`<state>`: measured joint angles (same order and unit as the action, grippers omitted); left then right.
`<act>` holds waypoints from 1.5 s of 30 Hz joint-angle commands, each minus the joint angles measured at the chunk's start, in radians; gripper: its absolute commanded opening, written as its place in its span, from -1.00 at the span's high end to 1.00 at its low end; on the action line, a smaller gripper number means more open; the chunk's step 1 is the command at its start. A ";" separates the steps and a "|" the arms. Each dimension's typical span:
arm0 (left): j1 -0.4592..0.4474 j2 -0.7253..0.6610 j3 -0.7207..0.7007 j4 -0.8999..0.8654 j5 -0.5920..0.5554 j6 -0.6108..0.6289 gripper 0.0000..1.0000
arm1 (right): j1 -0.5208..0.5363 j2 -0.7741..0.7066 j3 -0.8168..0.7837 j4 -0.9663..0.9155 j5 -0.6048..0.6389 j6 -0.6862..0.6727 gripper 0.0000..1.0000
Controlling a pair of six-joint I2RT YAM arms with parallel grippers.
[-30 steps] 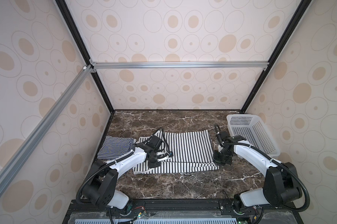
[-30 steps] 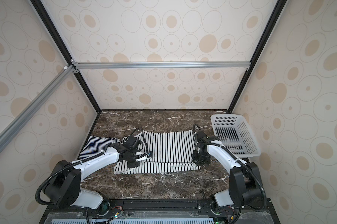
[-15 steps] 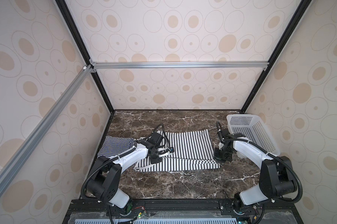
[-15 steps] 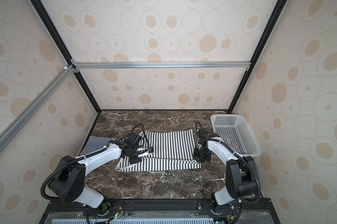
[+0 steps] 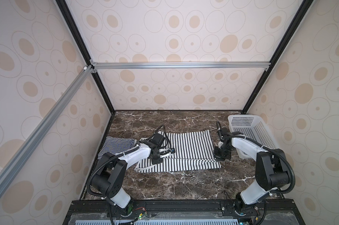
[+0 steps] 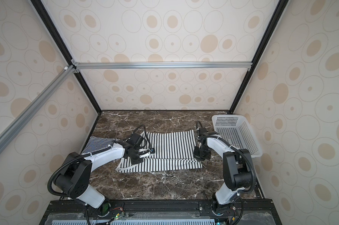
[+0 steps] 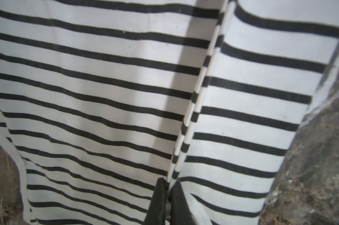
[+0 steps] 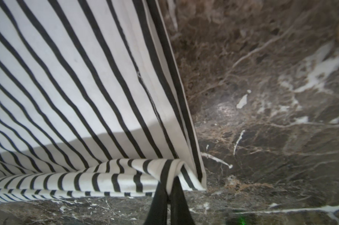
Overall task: Fold and stack tank tops
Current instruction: Fold the tank top at the center of the table, then move the tank top to the center of the table.
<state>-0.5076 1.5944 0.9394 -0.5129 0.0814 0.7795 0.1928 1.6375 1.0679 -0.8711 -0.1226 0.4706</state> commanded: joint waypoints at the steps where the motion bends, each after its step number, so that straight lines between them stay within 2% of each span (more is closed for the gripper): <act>1: 0.013 0.017 0.034 0.020 -0.026 -0.012 0.81 | -0.016 0.022 0.031 -0.015 0.021 -0.015 0.71; 5: 0.012 0.035 0.057 0.060 -0.029 -0.071 0.68 | -0.016 0.019 0.045 -0.017 0.048 -0.011 0.46; 8: 0.012 0.032 0.059 0.086 -0.052 -0.105 0.54 | -0.016 -0.023 0.039 -0.014 0.068 0.000 0.34; 13: 0.013 -0.054 0.003 0.147 -0.111 -0.153 0.38 | -0.014 -0.112 0.004 -0.004 0.044 0.026 0.33; 16: 0.014 -0.135 -0.039 0.122 -0.097 -0.165 0.35 | -0.007 -0.148 -0.027 0.006 0.012 0.039 0.34; 19: 0.014 -0.210 -0.089 0.050 -0.047 -0.149 0.37 | 0.020 -0.151 -0.052 0.025 -0.028 0.047 0.38; 25: 0.031 -0.366 -0.211 -0.028 -0.036 -0.105 0.49 | 0.082 -0.086 -0.058 0.045 -0.024 0.059 0.49; 28: 0.054 -0.411 -0.249 -0.063 -0.021 -0.083 0.63 | 0.112 -0.070 -0.067 0.063 -0.028 0.066 0.51; 32: 0.081 -0.417 -0.283 -0.113 -0.020 -0.039 0.73 | 0.115 -0.052 -0.066 0.066 -0.015 0.064 0.51; 45: 0.243 -0.354 -0.279 -0.192 -0.023 0.119 0.75 | 0.115 -0.044 -0.060 0.061 0.004 0.069 0.52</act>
<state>-0.2943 1.2217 0.6376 -0.6544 0.0509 0.8204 0.3027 1.5818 1.0096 -0.7990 -0.1337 0.5308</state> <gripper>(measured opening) 0.127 0.239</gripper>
